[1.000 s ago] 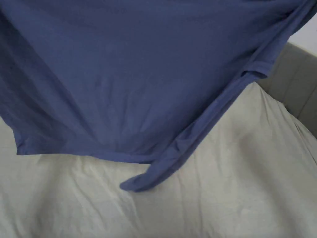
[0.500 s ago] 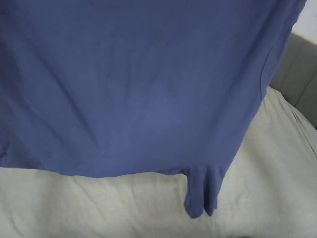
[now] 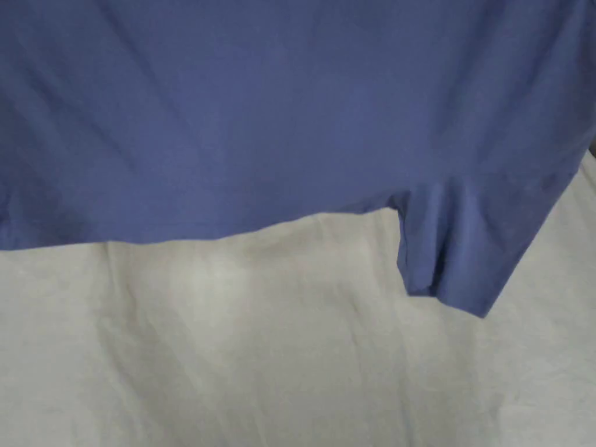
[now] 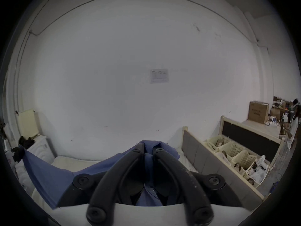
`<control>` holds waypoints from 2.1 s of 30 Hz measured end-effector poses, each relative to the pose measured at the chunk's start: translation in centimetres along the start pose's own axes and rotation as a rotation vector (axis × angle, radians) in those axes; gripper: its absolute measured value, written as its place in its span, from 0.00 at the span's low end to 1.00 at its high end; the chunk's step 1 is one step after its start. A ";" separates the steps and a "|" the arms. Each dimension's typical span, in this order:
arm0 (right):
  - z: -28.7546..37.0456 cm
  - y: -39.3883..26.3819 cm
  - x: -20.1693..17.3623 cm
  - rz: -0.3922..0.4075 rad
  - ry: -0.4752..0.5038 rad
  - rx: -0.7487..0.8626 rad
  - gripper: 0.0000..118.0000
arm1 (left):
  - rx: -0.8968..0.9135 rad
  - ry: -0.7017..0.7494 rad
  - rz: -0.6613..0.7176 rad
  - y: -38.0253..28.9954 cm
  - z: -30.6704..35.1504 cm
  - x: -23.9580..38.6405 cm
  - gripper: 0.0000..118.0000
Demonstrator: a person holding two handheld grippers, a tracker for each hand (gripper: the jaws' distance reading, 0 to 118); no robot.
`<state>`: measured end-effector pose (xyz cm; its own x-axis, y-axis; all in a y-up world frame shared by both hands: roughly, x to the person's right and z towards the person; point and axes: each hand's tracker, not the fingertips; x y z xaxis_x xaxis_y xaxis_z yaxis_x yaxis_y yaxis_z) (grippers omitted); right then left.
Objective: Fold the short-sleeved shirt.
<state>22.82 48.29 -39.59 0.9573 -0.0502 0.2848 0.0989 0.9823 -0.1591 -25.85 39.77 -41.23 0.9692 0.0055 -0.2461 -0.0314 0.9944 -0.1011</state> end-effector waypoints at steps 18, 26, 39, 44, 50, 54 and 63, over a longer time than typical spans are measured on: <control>-12.7 -3.6 -5.1 -0.016 -0.084 0.049 0.09 | 0.028 0.034 -0.067 -5.7 -18.0 7.3 0.02; -12.0 -16.7 -0.4 -0.014 0.019 -0.203 0.09 | -0.201 -0.029 -0.129 -18.0 -15.7 6.8 0.02; -1.9 -47.9 8.5 -0.075 -0.030 -0.729 0.09 | -0.629 -0.089 -0.094 -43.3 0.6 1.8 0.02; 3.6 -54.5 11.4 -0.077 -0.017 -0.789 0.09 | -0.749 -0.024 -0.127 -48.9 5.9 -1.1 0.02; 10.3 -57.8 13.9 -0.056 0.034 -0.789 0.09 | -0.740 -0.036 -0.011 -50.7 12.4 -5.1 0.02; 14.3 -58.9 14.0 0.102 0.069 -0.789 0.09 | -0.756 -0.054 0.024 -51.6 16.9 -7.0 0.02; 18.3 -58.4 15.1 0.085 0.055 -0.752 0.87 | -0.714 -0.049 -0.037 -51.9 19.7 -8.6 1.00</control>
<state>26.54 -6.53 -8.72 0.9801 -0.0086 0.1982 0.1641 0.5963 -0.7858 -27.75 -9.81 -14.84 0.9820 -0.0054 -0.1889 -0.1345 0.6821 -0.7188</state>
